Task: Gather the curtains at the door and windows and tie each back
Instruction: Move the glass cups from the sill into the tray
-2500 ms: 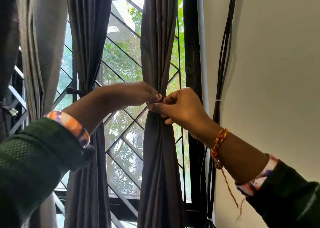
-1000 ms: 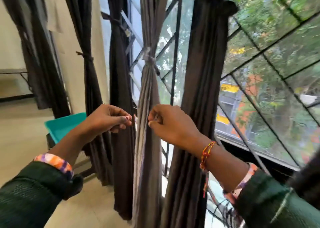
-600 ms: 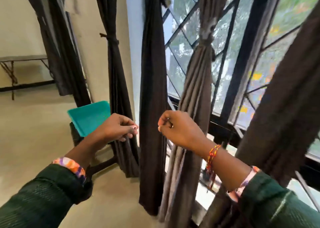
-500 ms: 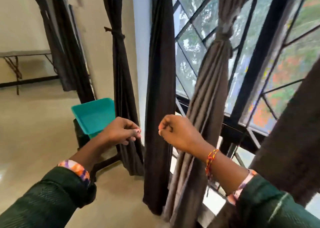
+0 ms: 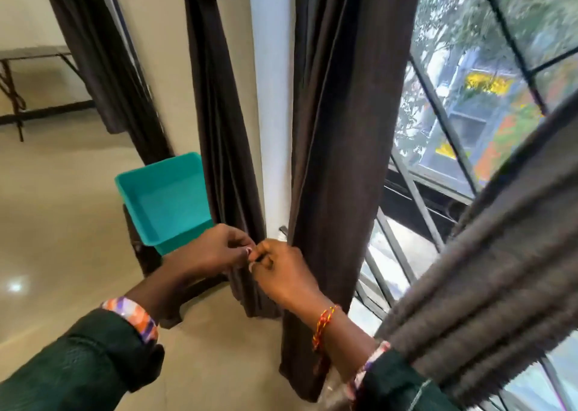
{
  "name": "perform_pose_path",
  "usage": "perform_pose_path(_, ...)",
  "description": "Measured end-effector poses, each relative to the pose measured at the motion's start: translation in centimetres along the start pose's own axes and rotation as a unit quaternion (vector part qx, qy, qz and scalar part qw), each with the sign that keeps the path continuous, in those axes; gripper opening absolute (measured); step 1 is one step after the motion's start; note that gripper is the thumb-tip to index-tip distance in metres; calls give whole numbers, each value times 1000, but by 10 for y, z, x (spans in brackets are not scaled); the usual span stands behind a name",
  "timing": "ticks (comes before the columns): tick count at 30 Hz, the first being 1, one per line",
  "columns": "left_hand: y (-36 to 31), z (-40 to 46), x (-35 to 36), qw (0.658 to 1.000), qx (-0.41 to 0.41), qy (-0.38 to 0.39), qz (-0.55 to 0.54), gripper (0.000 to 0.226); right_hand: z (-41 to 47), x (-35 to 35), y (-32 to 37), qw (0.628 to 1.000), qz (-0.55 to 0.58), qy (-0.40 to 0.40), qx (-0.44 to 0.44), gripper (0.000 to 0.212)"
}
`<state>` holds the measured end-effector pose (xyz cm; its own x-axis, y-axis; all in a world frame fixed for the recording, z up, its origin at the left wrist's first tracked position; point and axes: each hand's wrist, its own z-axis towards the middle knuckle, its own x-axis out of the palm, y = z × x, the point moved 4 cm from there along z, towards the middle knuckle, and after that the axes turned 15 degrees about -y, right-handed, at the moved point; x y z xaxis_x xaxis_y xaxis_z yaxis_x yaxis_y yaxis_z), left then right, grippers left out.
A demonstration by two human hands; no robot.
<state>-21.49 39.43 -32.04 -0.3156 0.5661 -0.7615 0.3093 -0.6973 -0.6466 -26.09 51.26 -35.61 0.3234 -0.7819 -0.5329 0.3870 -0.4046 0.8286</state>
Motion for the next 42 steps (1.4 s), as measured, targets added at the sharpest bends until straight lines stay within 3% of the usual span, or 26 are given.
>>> perform_pose_path(4, 24, 54, 21, 999, -1, 40, 22, 16, 44, 26, -23, 997, 43, -37, 52, 11)
perform_pose_path(8, 32, 90, 38, 996, 13, 81, 28, 15, 71, 40, -48, 988, 48, -97, 114, 54)
perform_pose_path(10, 32, 107, 48, 994, 18, 108, 18, 14, 76, 39, -63, 984, 24, -115, 136, 65)
perform_pose_path(15, 27, 146, 73, 984, 26, 177, -12, 13, 81, 25, -109, 968, -16, -164, 187, 62)
perform_pose_path(17, 24, 159, 79, 980, 42, 195, -16, 16, 77, 20, -132, 949, -40, -176, 258, 76)
perform_pose_path(19, 25, 173, 85, 975, 54, 213, -23, 18, 70, 14, -151, 915, -63, -211, 338, 86)
perform_pose_path(22, 31, 190, 93, 971, 56, 227, -41, 23, 50, 6, -189, 854, -93, -284, 426, 64)
perform_pose_path(26, 45, 210, 105, 969, 81, 228, -50, 24, 14, -2, -206, 772, -68, -390, 498, 57)
perform_pose_path(31, 56, 222, 123, 965, 89, 234, -76, 23, -29, -6, -196, 688, 8, -472, 551, 57)
perform_pose_path(33, 54, 218, 135, 958, 91, 260, -77, 21, -42, -8, -170, 639, 53, -512, 572, 52)
perform_pose_path(38, 21, 191, 172, 927, 163, 330, -68, 17, -82, -21, -152, 524, 93, -597, 601, 64)
perform_pose_path(42, -4, 161, 212, 896, 211, 383, -69, 18, -74, -29, -167, 426, 255, -619, 608, 47)
